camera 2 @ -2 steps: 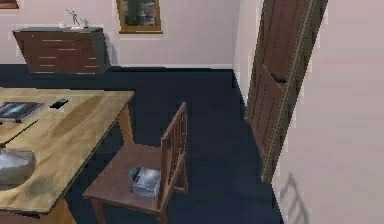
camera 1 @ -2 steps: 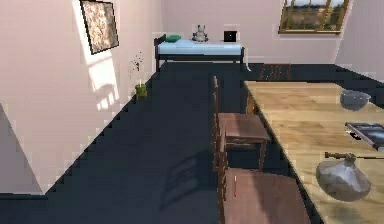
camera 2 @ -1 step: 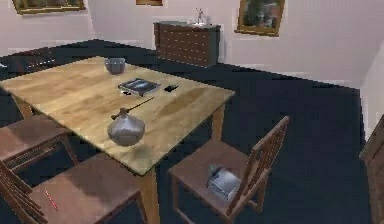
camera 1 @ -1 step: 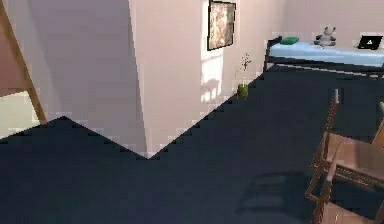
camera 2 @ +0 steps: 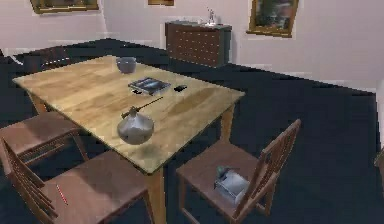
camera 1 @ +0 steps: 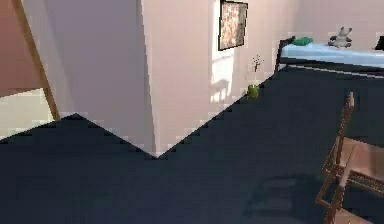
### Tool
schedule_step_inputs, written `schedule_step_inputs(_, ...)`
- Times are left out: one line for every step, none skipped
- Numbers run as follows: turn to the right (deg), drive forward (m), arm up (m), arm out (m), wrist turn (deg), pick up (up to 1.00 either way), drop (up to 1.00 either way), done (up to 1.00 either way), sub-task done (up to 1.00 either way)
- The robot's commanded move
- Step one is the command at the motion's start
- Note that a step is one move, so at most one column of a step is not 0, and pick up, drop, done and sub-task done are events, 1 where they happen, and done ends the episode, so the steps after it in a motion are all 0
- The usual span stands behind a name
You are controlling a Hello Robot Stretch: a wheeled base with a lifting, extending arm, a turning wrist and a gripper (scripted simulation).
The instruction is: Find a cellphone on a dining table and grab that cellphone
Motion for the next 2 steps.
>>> schedule_step_inputs(45.0,0.0,0.0,0.0,0.0,0.0,0.0,0.0,0.0)
schedule_step_inputs(45.0,0.0,0.0,0.0,0.0,0.0,0.0,0.0,0.0)
